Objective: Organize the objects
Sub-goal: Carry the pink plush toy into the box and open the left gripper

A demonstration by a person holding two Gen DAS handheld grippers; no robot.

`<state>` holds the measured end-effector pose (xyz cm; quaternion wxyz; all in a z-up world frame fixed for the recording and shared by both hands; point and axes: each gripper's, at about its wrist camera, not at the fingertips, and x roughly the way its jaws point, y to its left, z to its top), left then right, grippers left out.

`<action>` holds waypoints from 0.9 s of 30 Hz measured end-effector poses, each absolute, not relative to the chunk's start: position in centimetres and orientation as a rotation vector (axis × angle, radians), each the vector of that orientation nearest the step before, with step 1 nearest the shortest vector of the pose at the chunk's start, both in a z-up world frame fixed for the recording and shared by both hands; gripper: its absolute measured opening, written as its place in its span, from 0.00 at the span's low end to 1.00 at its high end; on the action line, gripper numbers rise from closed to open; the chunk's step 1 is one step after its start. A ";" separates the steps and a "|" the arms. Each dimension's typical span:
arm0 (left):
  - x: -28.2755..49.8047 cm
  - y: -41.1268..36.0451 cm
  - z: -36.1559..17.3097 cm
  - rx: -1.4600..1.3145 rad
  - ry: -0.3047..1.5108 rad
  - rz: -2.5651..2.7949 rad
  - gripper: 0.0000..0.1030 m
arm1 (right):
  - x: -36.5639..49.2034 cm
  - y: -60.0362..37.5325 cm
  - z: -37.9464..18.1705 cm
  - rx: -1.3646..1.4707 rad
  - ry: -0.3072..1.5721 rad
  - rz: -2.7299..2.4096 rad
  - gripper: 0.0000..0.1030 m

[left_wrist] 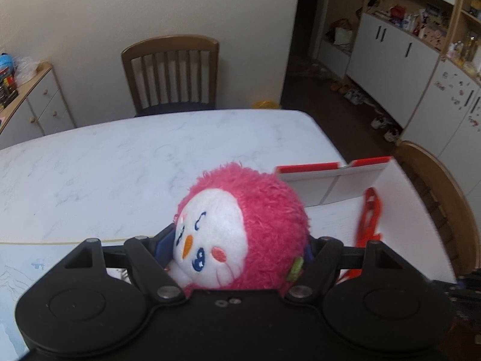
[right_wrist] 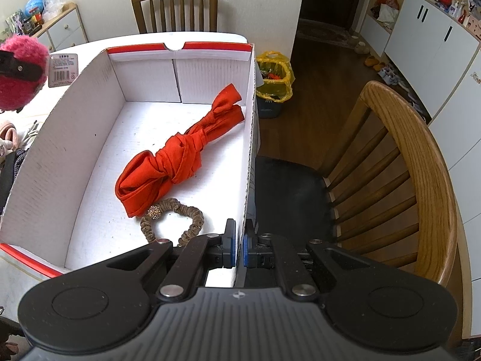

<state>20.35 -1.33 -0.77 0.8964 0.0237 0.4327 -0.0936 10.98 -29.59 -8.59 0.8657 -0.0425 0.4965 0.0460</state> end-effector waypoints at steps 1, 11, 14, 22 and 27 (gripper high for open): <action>20.1 -1.7 -0.4 0.049 0.889 -0.205 0.73 | 11.0 -29.6 -8.6 -0.087 1.040 0.096 0.04; 18.7 -7.6 0.6 0.086 0.854 -0.313 0.73 | 11.0 -29.6 -8.5 -0.079 1.039 0.092 0.04; 18.8 -9.6 -0.4 0.104 0.868 -0.337 0.73 | 10.9 -29.6 -8.5 -0.080 1.037 0.093 0.04; 20.1 -12.9 -3.6 0.155 0.901 -0.339 0.73 | 11.0 -29.9 -8.4 -0.056 1.040 0.099 0.04; 21.6 -13.8 -5.8 0.166 0.940 -0.318 0.73 | 10.9 -29.9 -8.4 -0.061 1.038 0.101 0.04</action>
